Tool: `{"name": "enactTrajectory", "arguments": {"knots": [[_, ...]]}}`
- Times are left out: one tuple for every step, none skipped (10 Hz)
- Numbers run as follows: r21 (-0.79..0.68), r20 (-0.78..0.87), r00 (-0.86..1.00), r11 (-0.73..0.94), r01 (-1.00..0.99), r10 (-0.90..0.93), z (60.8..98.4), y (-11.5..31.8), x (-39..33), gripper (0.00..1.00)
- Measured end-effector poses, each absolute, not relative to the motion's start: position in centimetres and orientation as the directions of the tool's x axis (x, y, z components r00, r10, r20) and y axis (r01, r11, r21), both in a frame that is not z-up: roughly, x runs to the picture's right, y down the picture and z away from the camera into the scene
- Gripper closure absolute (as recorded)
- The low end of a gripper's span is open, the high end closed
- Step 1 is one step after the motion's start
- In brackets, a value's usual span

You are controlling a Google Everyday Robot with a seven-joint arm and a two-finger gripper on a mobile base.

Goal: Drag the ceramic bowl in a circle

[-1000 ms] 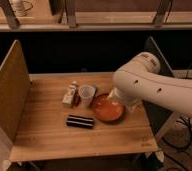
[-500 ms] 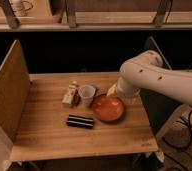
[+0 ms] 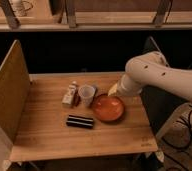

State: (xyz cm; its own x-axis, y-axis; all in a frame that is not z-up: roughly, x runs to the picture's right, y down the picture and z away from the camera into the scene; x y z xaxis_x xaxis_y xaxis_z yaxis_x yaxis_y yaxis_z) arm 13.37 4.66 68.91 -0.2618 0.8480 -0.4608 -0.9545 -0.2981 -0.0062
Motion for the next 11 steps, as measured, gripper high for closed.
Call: {"name": "enactTrajectory", "arguments": {"knots": [[0.042, -0.458, -0.3, -0.316, -0.948, 0.837, 69.8, 5.1, 15.0, 0.35], [0.098, -0.463, -0.347, -0.341, -0.935, 0.816, 71.1, 6.2, 16.6, 0.35], [0.153, -0.469, -0.397, -0.37, -0.916, 0.789, 72.4, 7.6, 18.1, 0.35], [0.204, -0.473, -0.446, -0.398, -0.894, 0.76, 73.7, 9.0, 19.2, 0.35], [0.225, -0.474, -0.474, -0.418, -0.88, 0.742, 74.5, 9.7, 19.5, 0.35], [0.248, -0.472, -0.497, -0.431, -0.868, 0.728, 75.3, 10.3, 19.8, 0.35], [0.286, -0.465, -0.521, -0.436, -0.853, 0.716, 76.4, 11.1, 20.5, 0.35], [0.295, -0.462, -0.529, -0.439, -0.849, 0.712, 76.7, 11.3, 20.5, 0.35], [0.296, -0.461, -0.529, -0.438, -0.849, 0.712, 76.7, 11.3, 20.6, 0.35], [0.297, -0.461, -0.529, -0.438, -0.848, 0.712, 76.6, 11.3, 20.7, 0.35], [0.296, -0.46, -0.526, -0.436, -0.85, 0.715, 76.6, 11.2, 20.6, 0.35]]}}
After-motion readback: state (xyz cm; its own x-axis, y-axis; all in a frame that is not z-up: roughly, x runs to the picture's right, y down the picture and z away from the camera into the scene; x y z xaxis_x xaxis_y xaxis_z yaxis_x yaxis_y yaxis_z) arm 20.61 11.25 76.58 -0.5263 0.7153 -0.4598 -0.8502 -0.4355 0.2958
